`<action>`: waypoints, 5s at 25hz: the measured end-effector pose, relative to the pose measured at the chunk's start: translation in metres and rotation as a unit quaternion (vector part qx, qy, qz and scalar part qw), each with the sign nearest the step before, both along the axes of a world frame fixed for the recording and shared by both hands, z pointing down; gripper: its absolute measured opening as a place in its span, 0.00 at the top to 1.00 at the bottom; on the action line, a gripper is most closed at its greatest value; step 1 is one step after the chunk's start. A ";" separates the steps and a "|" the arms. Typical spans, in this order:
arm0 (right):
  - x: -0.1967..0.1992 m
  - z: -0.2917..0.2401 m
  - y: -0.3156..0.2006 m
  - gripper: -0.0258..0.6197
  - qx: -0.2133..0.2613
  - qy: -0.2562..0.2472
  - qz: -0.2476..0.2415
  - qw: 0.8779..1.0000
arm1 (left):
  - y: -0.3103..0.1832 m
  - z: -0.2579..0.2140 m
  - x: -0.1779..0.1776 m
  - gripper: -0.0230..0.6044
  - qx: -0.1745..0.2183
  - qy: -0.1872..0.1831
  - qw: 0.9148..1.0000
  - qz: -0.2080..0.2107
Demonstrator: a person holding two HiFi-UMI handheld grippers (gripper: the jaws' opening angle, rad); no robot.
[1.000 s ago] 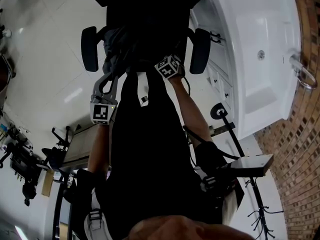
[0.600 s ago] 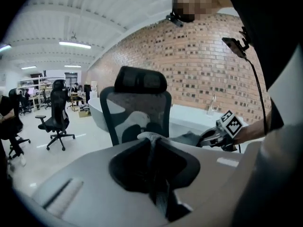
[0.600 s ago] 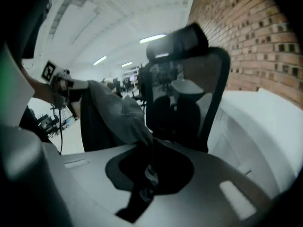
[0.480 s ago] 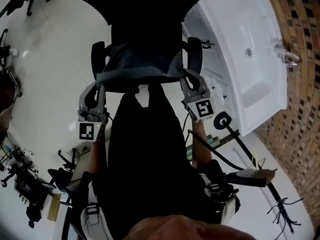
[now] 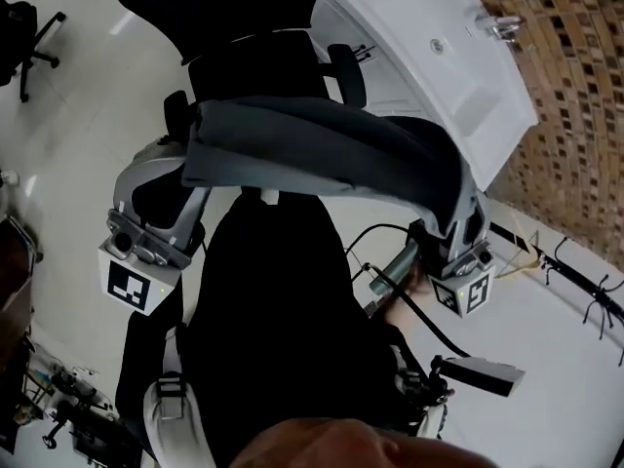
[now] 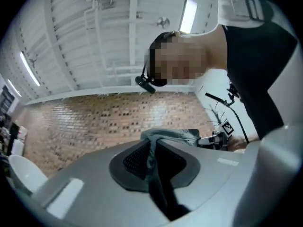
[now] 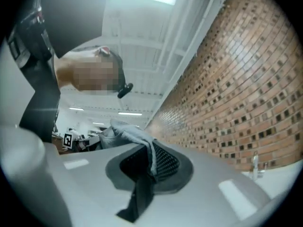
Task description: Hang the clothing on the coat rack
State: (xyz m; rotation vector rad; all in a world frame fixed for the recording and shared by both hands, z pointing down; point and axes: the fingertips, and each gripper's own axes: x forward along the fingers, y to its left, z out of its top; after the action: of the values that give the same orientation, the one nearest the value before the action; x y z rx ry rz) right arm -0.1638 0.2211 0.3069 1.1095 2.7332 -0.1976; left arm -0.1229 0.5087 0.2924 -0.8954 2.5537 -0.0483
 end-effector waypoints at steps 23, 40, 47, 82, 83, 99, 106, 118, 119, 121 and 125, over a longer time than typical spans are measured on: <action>0.303 -0.069 -0.394 0.94 0.000 -0.101 0.380 0.919 | -0.440 -0.016 0.093 0.91 -0.040 0.020 0.831 0.555; 0.387 -0.075 -0.636 0.94 -0.057 -0.031 0.531 0.845 | -0.807 -0.074 0.077 0.91 0.096 0.128 0.654 0.739; 0.366 -0.129 -0.675 0.94 -0.003 -0.076 0.586 0.807 | -0.882 -0.125 0.039 0.91 0.145 0.093 0.577 0.798; 0.236 -0.110 -0.944 0.94 -0.138 -0.076 0.478 0.864 | -1.199 -0.105 0.034 0.90 0.111 0.191 0.548 0.807; 0.235 -0.108 -0.940 0.93 -0.134 -0.078 0.479 0.864 | -1.191 -0.101 0.038 0.89 0.113 0.181 0.545 0.811; 0.299 0.042 -0.801 0.68 -0.242 0.012 0.632 0.736 | -1.025 0.014 0.010 0.86 0.179 0.196 0.549 0.792; 0.242 0.059 -0.735 0.68 -0.212 0.059 0.545 0.809 | -0.940 0.054 0.048 0.86 0.137 0.213 0.570 0.781; 0.256 0.116 -0.565 0.72 -0.249 0.095 0.382 0.885 | -0.759 0.092 0.106 0.91 0.069 0.246 0.682 0.686; 0.258 0.114 -0.552 0.72 -0.250 0.091 0.379 0.886 | -0.749 0.089 0.110 0.91 0.067 0.246 0.680 0.687; 0.262 0.108 -0.529 0.72 -0.242 0.083 0.380 0.889 | -0.735 0.079 0.117 0.92 0.071 0.236 0.673 0.697; 0.280 0.098 -0.494 0.72 -0.206 0.070 0.415 0.883 | -0.717 0.057 0.135 0.93 0.075 0.206 0.642 0.735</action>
State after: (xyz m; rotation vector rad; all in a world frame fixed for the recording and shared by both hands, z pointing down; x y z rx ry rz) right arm 0.1158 -0.2728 0.4052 -0.2221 2.8062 -0.6894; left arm 0.0121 -0.2081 0.3499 -2.7637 1.2687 0.8965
